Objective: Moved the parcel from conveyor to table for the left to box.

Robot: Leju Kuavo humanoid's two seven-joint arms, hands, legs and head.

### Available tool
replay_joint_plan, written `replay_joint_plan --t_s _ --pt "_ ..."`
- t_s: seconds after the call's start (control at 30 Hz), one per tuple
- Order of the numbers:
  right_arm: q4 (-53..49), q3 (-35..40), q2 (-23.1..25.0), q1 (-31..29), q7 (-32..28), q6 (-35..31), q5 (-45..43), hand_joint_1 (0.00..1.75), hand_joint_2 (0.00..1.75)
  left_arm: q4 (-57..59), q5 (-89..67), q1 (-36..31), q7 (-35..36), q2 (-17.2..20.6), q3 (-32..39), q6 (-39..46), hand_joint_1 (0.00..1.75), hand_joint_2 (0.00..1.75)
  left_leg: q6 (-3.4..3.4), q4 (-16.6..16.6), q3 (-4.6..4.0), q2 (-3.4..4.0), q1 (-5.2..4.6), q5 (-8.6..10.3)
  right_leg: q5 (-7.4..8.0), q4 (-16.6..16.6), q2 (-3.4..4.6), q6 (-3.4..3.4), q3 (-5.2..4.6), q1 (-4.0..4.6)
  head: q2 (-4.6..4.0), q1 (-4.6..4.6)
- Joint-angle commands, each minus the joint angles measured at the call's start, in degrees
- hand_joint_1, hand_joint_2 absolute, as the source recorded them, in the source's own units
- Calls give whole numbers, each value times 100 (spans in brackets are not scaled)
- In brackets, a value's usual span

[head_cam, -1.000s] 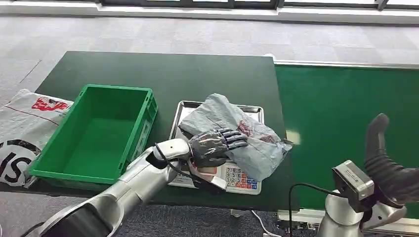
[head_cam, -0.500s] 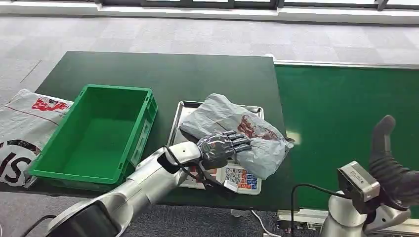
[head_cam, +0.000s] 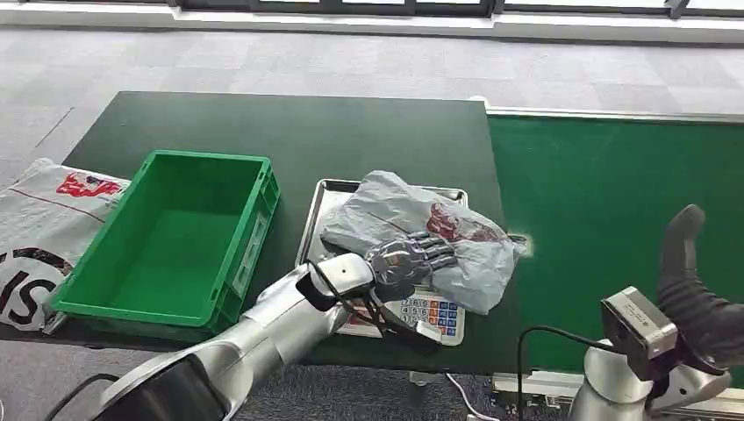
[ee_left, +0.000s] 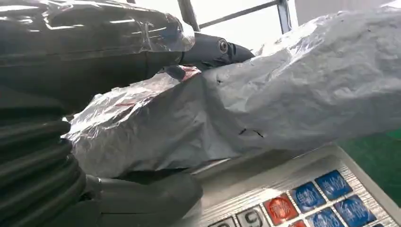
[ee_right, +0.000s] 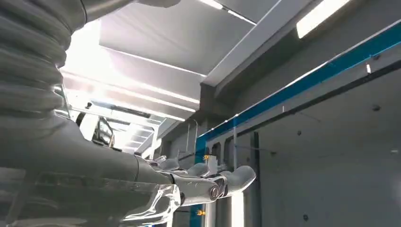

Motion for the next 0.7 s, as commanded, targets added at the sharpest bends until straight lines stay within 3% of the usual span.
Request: replay_joint_plan --t_s 0.03,0.7 --pt "256 -263 383 -302 2 2 -1 0 175 252 217 -219 -225 117 -59 125 175 175 -1 -6 4 22 9 1 10 -14 15 -11 2 11 2 0" --pt "218 -389 383 -271 2 2 -46 0 175 163 364 -247 -470 79 66 84 175 175 -1 -3 2 20 7 -1 7 -9 14 -9 1 9 0 0"
